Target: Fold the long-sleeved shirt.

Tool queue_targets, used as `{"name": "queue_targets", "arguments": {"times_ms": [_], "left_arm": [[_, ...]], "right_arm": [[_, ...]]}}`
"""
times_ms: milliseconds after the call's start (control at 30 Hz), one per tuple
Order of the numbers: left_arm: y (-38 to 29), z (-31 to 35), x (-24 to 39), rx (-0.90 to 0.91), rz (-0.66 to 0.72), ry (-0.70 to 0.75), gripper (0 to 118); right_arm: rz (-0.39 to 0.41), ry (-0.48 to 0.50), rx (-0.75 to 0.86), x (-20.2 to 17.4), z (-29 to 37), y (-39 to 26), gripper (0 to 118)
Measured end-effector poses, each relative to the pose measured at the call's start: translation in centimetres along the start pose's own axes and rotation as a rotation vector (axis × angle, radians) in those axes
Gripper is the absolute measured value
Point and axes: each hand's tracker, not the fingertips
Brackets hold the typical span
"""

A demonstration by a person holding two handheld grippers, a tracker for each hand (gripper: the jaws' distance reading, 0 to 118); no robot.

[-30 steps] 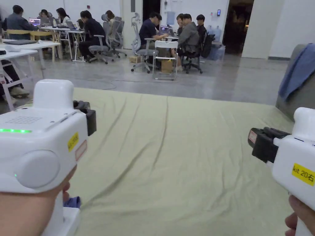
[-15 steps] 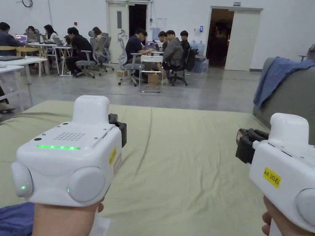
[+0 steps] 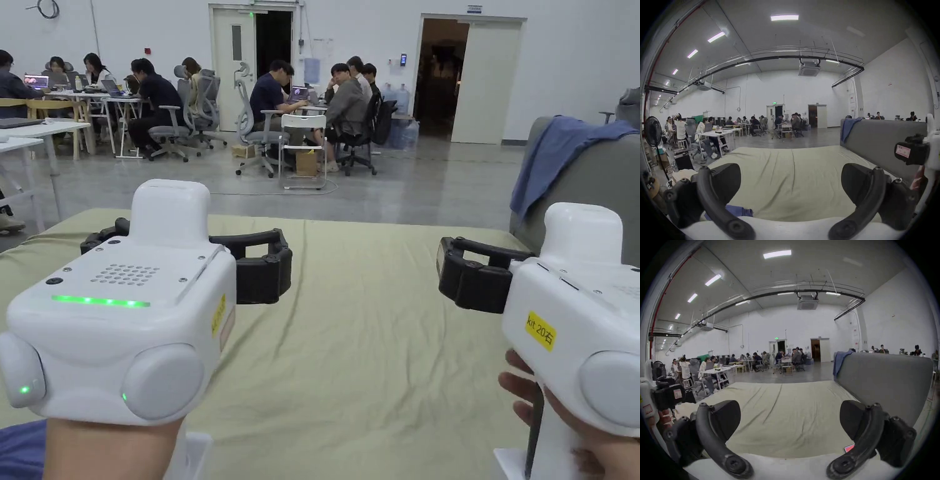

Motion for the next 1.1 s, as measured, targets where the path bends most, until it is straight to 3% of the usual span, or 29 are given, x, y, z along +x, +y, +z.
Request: {"name": "queue_targets", "arguments": {"times_ms": [133, 400, 567, 1100], "left_arm": [[0.1, 0.1, -0.2, -0.009, 0.021, -0.010, 118], [0.4, 1.0, 0.3, -0.016, 0.010, -0.024, 118], [0.5, 1.4, 0.4, -0.016, 0.020, -0.036, 118], [0.9, 2.7, 0.4, -0.007, 0.012, -0.040, 118]], "right_arm": [[-0.003, 0.089, 0.037, 0.4, 1.0, -0.4, 118], [-0.003, 0.086, 0.020, -0.4, 1.7, -0.1, 118], [-0.020, 0.146, 0.026, -0.7, 2.2, 0.0, 118], [-0.017, 0.082, 0.006, -0.8, 2.2, 0.3, 118]]}}
